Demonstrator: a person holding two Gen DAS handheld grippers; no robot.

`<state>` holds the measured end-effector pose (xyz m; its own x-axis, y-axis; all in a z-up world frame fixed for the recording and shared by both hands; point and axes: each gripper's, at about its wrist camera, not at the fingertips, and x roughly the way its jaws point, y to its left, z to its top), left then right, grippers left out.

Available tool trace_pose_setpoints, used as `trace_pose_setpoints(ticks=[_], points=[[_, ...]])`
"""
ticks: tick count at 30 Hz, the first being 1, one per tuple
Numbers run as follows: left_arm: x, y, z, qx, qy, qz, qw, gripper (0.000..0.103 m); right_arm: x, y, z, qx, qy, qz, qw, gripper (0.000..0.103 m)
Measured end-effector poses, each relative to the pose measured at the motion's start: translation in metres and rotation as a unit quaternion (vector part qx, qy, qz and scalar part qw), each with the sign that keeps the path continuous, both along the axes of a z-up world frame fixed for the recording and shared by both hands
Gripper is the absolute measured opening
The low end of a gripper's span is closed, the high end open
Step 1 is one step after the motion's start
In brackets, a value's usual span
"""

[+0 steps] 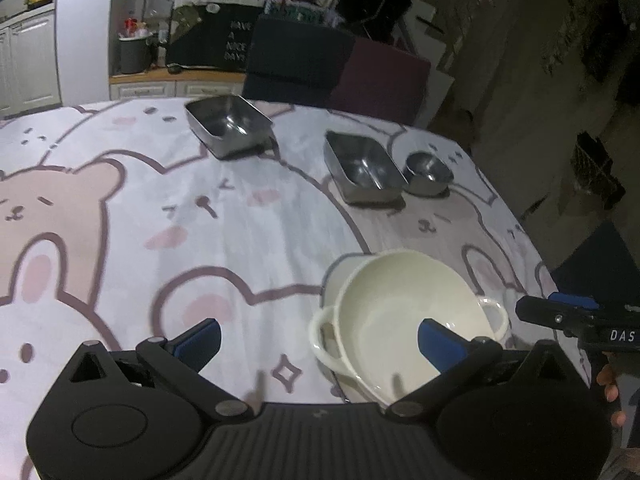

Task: Organize plates and bowls
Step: 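Move both grippers to the yellow-rimmed lemon bowl and grasp its rim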

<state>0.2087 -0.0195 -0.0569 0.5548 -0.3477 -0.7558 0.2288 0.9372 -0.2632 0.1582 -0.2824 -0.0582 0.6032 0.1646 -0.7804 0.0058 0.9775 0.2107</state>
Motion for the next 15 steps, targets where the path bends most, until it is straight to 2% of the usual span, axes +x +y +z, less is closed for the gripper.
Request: trace_pose_setpoints(ticks=[5,9,15], points=[[0.000,0.028,0.016,0.006,-0.030,0.023,0.9993,0.103,0.010,0.017,0.014,-0.002,-0.028,0.011,1.000,0.103],[0.003,0.063,0.022,0.013,-0.044,0.065,0.9968,0.103,0.026,0.034,0.023,-0.002,-0.047,0.017,0.999,0.103],[0.007,0.124,0.025,0.010,-0.052,0.136,0.9893,0.103,0.059,0.077,0.027,0.003,-0.056,0.060,0.997,0.103]])
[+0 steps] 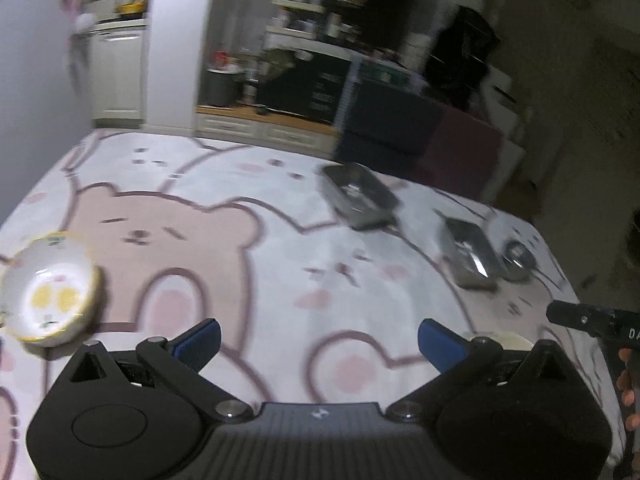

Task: Organize plates and bowls
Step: 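Move both grippers to the yellow-rimmed lemon bowl and grasp its rim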

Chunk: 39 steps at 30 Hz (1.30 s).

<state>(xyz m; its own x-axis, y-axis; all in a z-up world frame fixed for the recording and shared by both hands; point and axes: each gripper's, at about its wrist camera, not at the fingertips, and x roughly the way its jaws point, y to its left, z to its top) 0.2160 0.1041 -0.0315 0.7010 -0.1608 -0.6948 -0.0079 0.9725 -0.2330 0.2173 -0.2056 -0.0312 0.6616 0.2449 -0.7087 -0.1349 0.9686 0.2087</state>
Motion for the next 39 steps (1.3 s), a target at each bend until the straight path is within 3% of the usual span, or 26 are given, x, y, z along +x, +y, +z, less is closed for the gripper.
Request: trace_pose_setpoints(ticks=[10,16,28,32,33,37,39], points=[[0.004,0.112,-0.008,-0.016,0.000,0.123,0.9922,0.103,0.064,0.110,-0.012,0.001,-0.007,0.096,0.995,0.103],[0.007,0.172,-0.019,0.002,0.003,0.182,0.9833,0.103,0.093,0.188,-0.024,0.008,-0.002,0.153,0.988,0.103],[0.024,0.264,-0.058,0.007,0.032,0.218,0.9754,0.102,0.137,0.321,-0.052,0.031,0.010,0.233,0.972,0.103],[0.030,0.280,-0.074,0.016,0.053,0.224,0.9730,0.093,0.150,0.352,-0.066,0.050,0.026,0.249,0.967,0.102],[0.031,0.285,-0.078,0.009,0.061,0.225,0.9725,0.089,0.154,0.358,-0.070,0.055,0.035,0.253,0.965,0.101],[0.033,0.294,-0.092,-0.006,0.080,0.225,0.9710,0.073,0.166,0.375,-0.086,0.076,0.071,0.268,0.958,0.076],[0.034,0.297,-0.097,-0.009,0.087,0.228,0.9697,0.065,0.171,0.384,-0.093,0.082,0.086,0.273,0.955,0.069]])
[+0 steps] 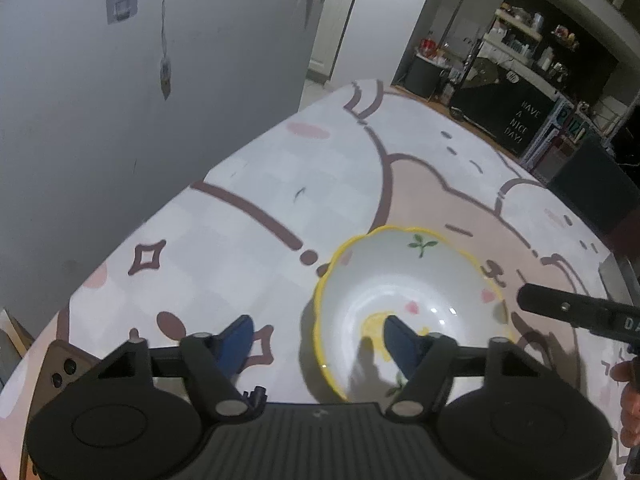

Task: Organize plates and bowls
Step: 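Move both grippers to the yellow-rimmed lemon bowl and grasp its rim, then lift the lemon bowl with both grippers and carry it toward the cream bowl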

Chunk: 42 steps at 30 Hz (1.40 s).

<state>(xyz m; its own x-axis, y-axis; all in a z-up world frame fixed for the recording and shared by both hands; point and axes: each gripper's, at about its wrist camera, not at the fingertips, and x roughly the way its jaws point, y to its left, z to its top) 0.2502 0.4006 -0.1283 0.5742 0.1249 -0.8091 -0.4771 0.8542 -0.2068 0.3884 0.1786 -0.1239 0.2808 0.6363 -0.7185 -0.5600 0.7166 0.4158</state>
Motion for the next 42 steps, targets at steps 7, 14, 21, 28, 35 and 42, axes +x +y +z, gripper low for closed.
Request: trace_pose_setpoints(ticks=[7,14,21,28,35,42], points=[[0.010,0.000,-0.014,-0.016,0.027,-0.011,0.9994,0.032,0.008,0.031,-0.019,-0.017,0.020,0.029,0.999,0.032],[0.013,-0.004,-0.012,-0.019,0.027,-0.012,0.9994,0.021,0.008,0.048,-0.022,-0.020,0.023,0.054,0.998,0.010],[0.011,-0.004,-0.011,-0.030,0.033,-0.013,0.9989,0.020,0.002,0.056,-0.020,-0.040,0.004,0.067,0.997,0.009],[0.007,-0.003,-0.012,-0.042,0.027,-0.001,0.9988,0.015,-0.001,0.061,-0.018,-0.056,-0.002,0.073,0.996,0.009],[0.010,-0.012,-0.011,-0.037,0.022,-0.008,0.9990,0.012,-0.002,0.057,-0.016,-0.067,-0.006,0.070,0.995,0.009],[0.016,-0.024,-0.006,-0.031,0.013,-0.020,0.9992,0.009,-0.001,0.046,-0.015,-0.072,-0.006,0.061,0.996,0.008]])
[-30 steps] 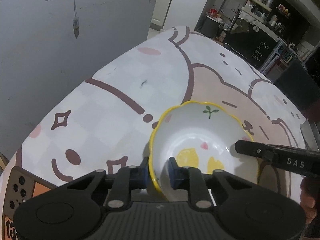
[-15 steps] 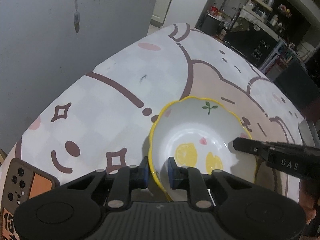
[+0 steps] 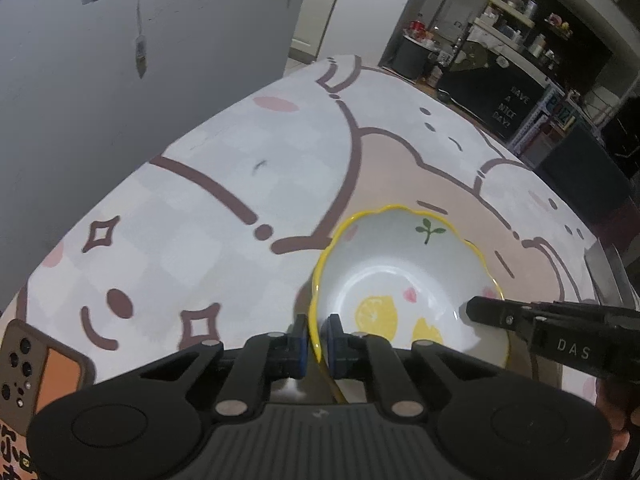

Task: Organize plates and bowls
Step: 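Lift the lemon bowl with both grippers and carry it toward the cream bowl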

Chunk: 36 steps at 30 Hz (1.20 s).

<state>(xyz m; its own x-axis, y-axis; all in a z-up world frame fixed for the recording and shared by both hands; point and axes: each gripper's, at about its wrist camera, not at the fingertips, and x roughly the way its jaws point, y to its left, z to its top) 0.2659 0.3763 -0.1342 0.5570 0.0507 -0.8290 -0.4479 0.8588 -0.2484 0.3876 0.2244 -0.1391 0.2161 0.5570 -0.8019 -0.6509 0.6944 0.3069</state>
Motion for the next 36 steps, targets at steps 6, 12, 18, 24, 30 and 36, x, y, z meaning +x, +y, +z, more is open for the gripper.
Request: trace_pose_setpoints(ticks=[6,12,18,24,30,36], points=[[0.008,-0.017,0.004,-0.007,-0.006,-0.012,0.9999,0.009,0.003,-0.018,0.005,-0.002,-0.002,-0.017,1.000,0.008],[0.014,-0.044,0.022,-0.005,-0.014,-0.028,0.9995,0.009,0.003,-0.046,0.019,0.000,-0.009,-0.037,0.999,0.007],[0.014,-0.082,0.043,-0.006,-0.031,-0.047,0.9984,0.009,-0.006,-0.087,0.044,0.009,-0.019,-0.065,0.998,0.007],[0.010,-0.132,0.064,-0.003,-0.046,-0.080,0.9957,0.009,-0.022,-0.137,0.068,0.009,-0.033,-0.105,0.994,0.007],[0.001,-0.184,0.083,-0.005,-0.057,-0.120,0.9911,0.009,-0.044,-0.191,0.093,0.011,-0.043,-0.147,0.988,0.007],[-0.008,-0.237,0.095,-0.002,-0.065,-0.157,0.9855,0.009,-0.075,-0.255,0.109,0.013,-0.046,-0.191,0.981,0.007]])
